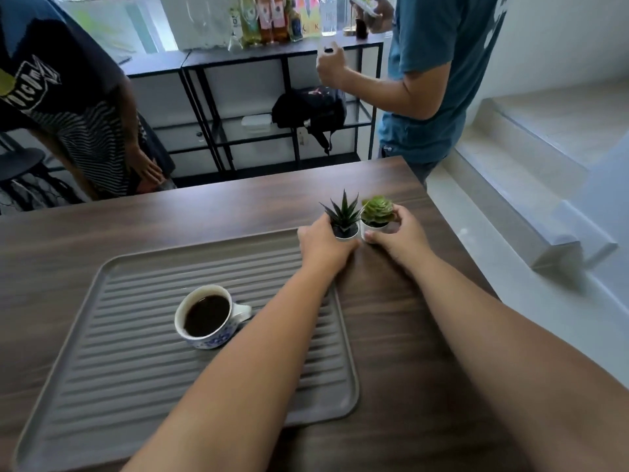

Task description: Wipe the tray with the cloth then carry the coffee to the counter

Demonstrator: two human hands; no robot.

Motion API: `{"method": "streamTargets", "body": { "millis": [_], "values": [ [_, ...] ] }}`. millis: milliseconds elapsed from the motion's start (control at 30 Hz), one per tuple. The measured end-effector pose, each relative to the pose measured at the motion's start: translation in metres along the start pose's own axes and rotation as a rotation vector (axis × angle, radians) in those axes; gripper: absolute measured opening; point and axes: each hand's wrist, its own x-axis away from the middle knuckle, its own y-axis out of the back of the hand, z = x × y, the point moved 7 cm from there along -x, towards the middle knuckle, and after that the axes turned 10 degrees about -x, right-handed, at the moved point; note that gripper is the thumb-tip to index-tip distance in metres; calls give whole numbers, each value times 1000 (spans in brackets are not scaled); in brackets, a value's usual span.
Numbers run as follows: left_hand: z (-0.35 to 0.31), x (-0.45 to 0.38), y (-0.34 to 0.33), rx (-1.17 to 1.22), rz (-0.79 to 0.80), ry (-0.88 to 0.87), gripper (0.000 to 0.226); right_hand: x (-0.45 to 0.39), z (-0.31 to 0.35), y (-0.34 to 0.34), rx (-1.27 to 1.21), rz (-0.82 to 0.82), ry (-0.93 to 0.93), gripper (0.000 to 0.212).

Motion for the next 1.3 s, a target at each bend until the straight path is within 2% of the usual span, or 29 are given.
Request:
{"method": "streamTargets", "body": {
  "millis": [333, 433, 500, 733, 1033, 1167, 1300],
  "values": [
    [-35, -74, -10, 193, -22, 41, 44, -62, 17, 23, -43, -118, 33, 60],
    [-52, -102, -22, 257, 1, 75, 43, -95, 24, 28, -36, -148, 18, 63],
    [-59, -120, -29, 261, -2, 86, 42, -117, 26, 28, -33, -147, 1, 67],
    [-68, -171, -55, 182, -2, 91, 44, -169, 29, 19, -53, -152, -12, 59],
    [-65, -188, -71, 147, -33, 44, 40, -182, 14, 10, -44, -153, -38, 59],
    [-60, -190, -76, 109, -4, 48, 52, -180, 12, 10, -12, -137, -28, 63],
    [-65, -185, -67, 67, 13, 12, 84, -171, 14, 12, -40, -140, -13, 83]
  ]
}}
